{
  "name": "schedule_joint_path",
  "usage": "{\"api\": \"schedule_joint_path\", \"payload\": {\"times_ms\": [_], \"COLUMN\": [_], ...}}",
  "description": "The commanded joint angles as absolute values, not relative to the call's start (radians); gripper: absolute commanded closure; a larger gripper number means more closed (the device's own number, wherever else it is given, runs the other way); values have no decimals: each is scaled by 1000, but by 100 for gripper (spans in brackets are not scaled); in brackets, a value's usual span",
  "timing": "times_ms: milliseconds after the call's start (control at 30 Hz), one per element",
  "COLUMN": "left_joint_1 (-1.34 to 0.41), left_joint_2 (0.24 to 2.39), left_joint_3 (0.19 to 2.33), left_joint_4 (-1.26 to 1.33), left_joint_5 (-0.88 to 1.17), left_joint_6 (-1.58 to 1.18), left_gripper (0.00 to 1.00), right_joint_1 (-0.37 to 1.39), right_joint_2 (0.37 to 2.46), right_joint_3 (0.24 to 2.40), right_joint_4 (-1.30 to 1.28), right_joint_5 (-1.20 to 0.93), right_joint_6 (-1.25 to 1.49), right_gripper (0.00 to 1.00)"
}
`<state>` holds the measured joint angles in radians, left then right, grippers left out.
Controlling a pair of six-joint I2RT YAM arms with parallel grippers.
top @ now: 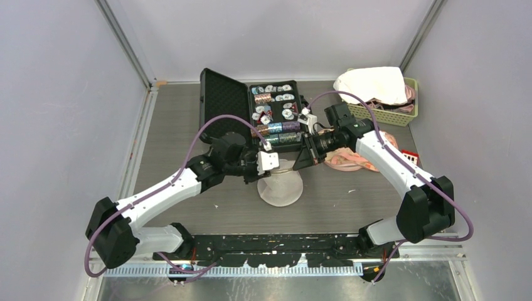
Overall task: Unzip the laundry bag and remove the bra
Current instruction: Unzip the laundry bag at the center of the board.
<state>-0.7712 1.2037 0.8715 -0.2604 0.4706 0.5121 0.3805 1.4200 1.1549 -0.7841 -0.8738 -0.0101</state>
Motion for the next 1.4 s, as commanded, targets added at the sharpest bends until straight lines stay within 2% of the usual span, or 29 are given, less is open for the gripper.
{"api": "schedule_joint_path", "payload": {"times_ms": [0,100,233,633,1233,1367], "left_joint_1": [-836,-871,-907,-906,-772,-769], "left_joint_2": [1196,1221,1259,1227,1109,1070], "left_joint_3": [933,963,993,923,755,745], "left_joint_4": [-271,-271,-264,-271,-222,-234], "left_joint_5": [469,460,441,375,330,374], "left_joint_6": [549,554,563,594,677,668], "left_gripper": [67,60,60,99,100,100], "right_joint_1": [405,419,433,435,422,423], "right_joint_2": [1389,1400,1408,1378,1345,1341], "right_joint_3": [1166,1177,1183,1180,1159,1151], "right_joint_4": [-739,-739,-731,-804,-887,-863], "right_joint_5": [-912,-917,-919,-905,-896,-905], "right_joint_6": [0,0,-1,-56,-110,-84], "right_gripper": [99,99,99,99,99,99]}}
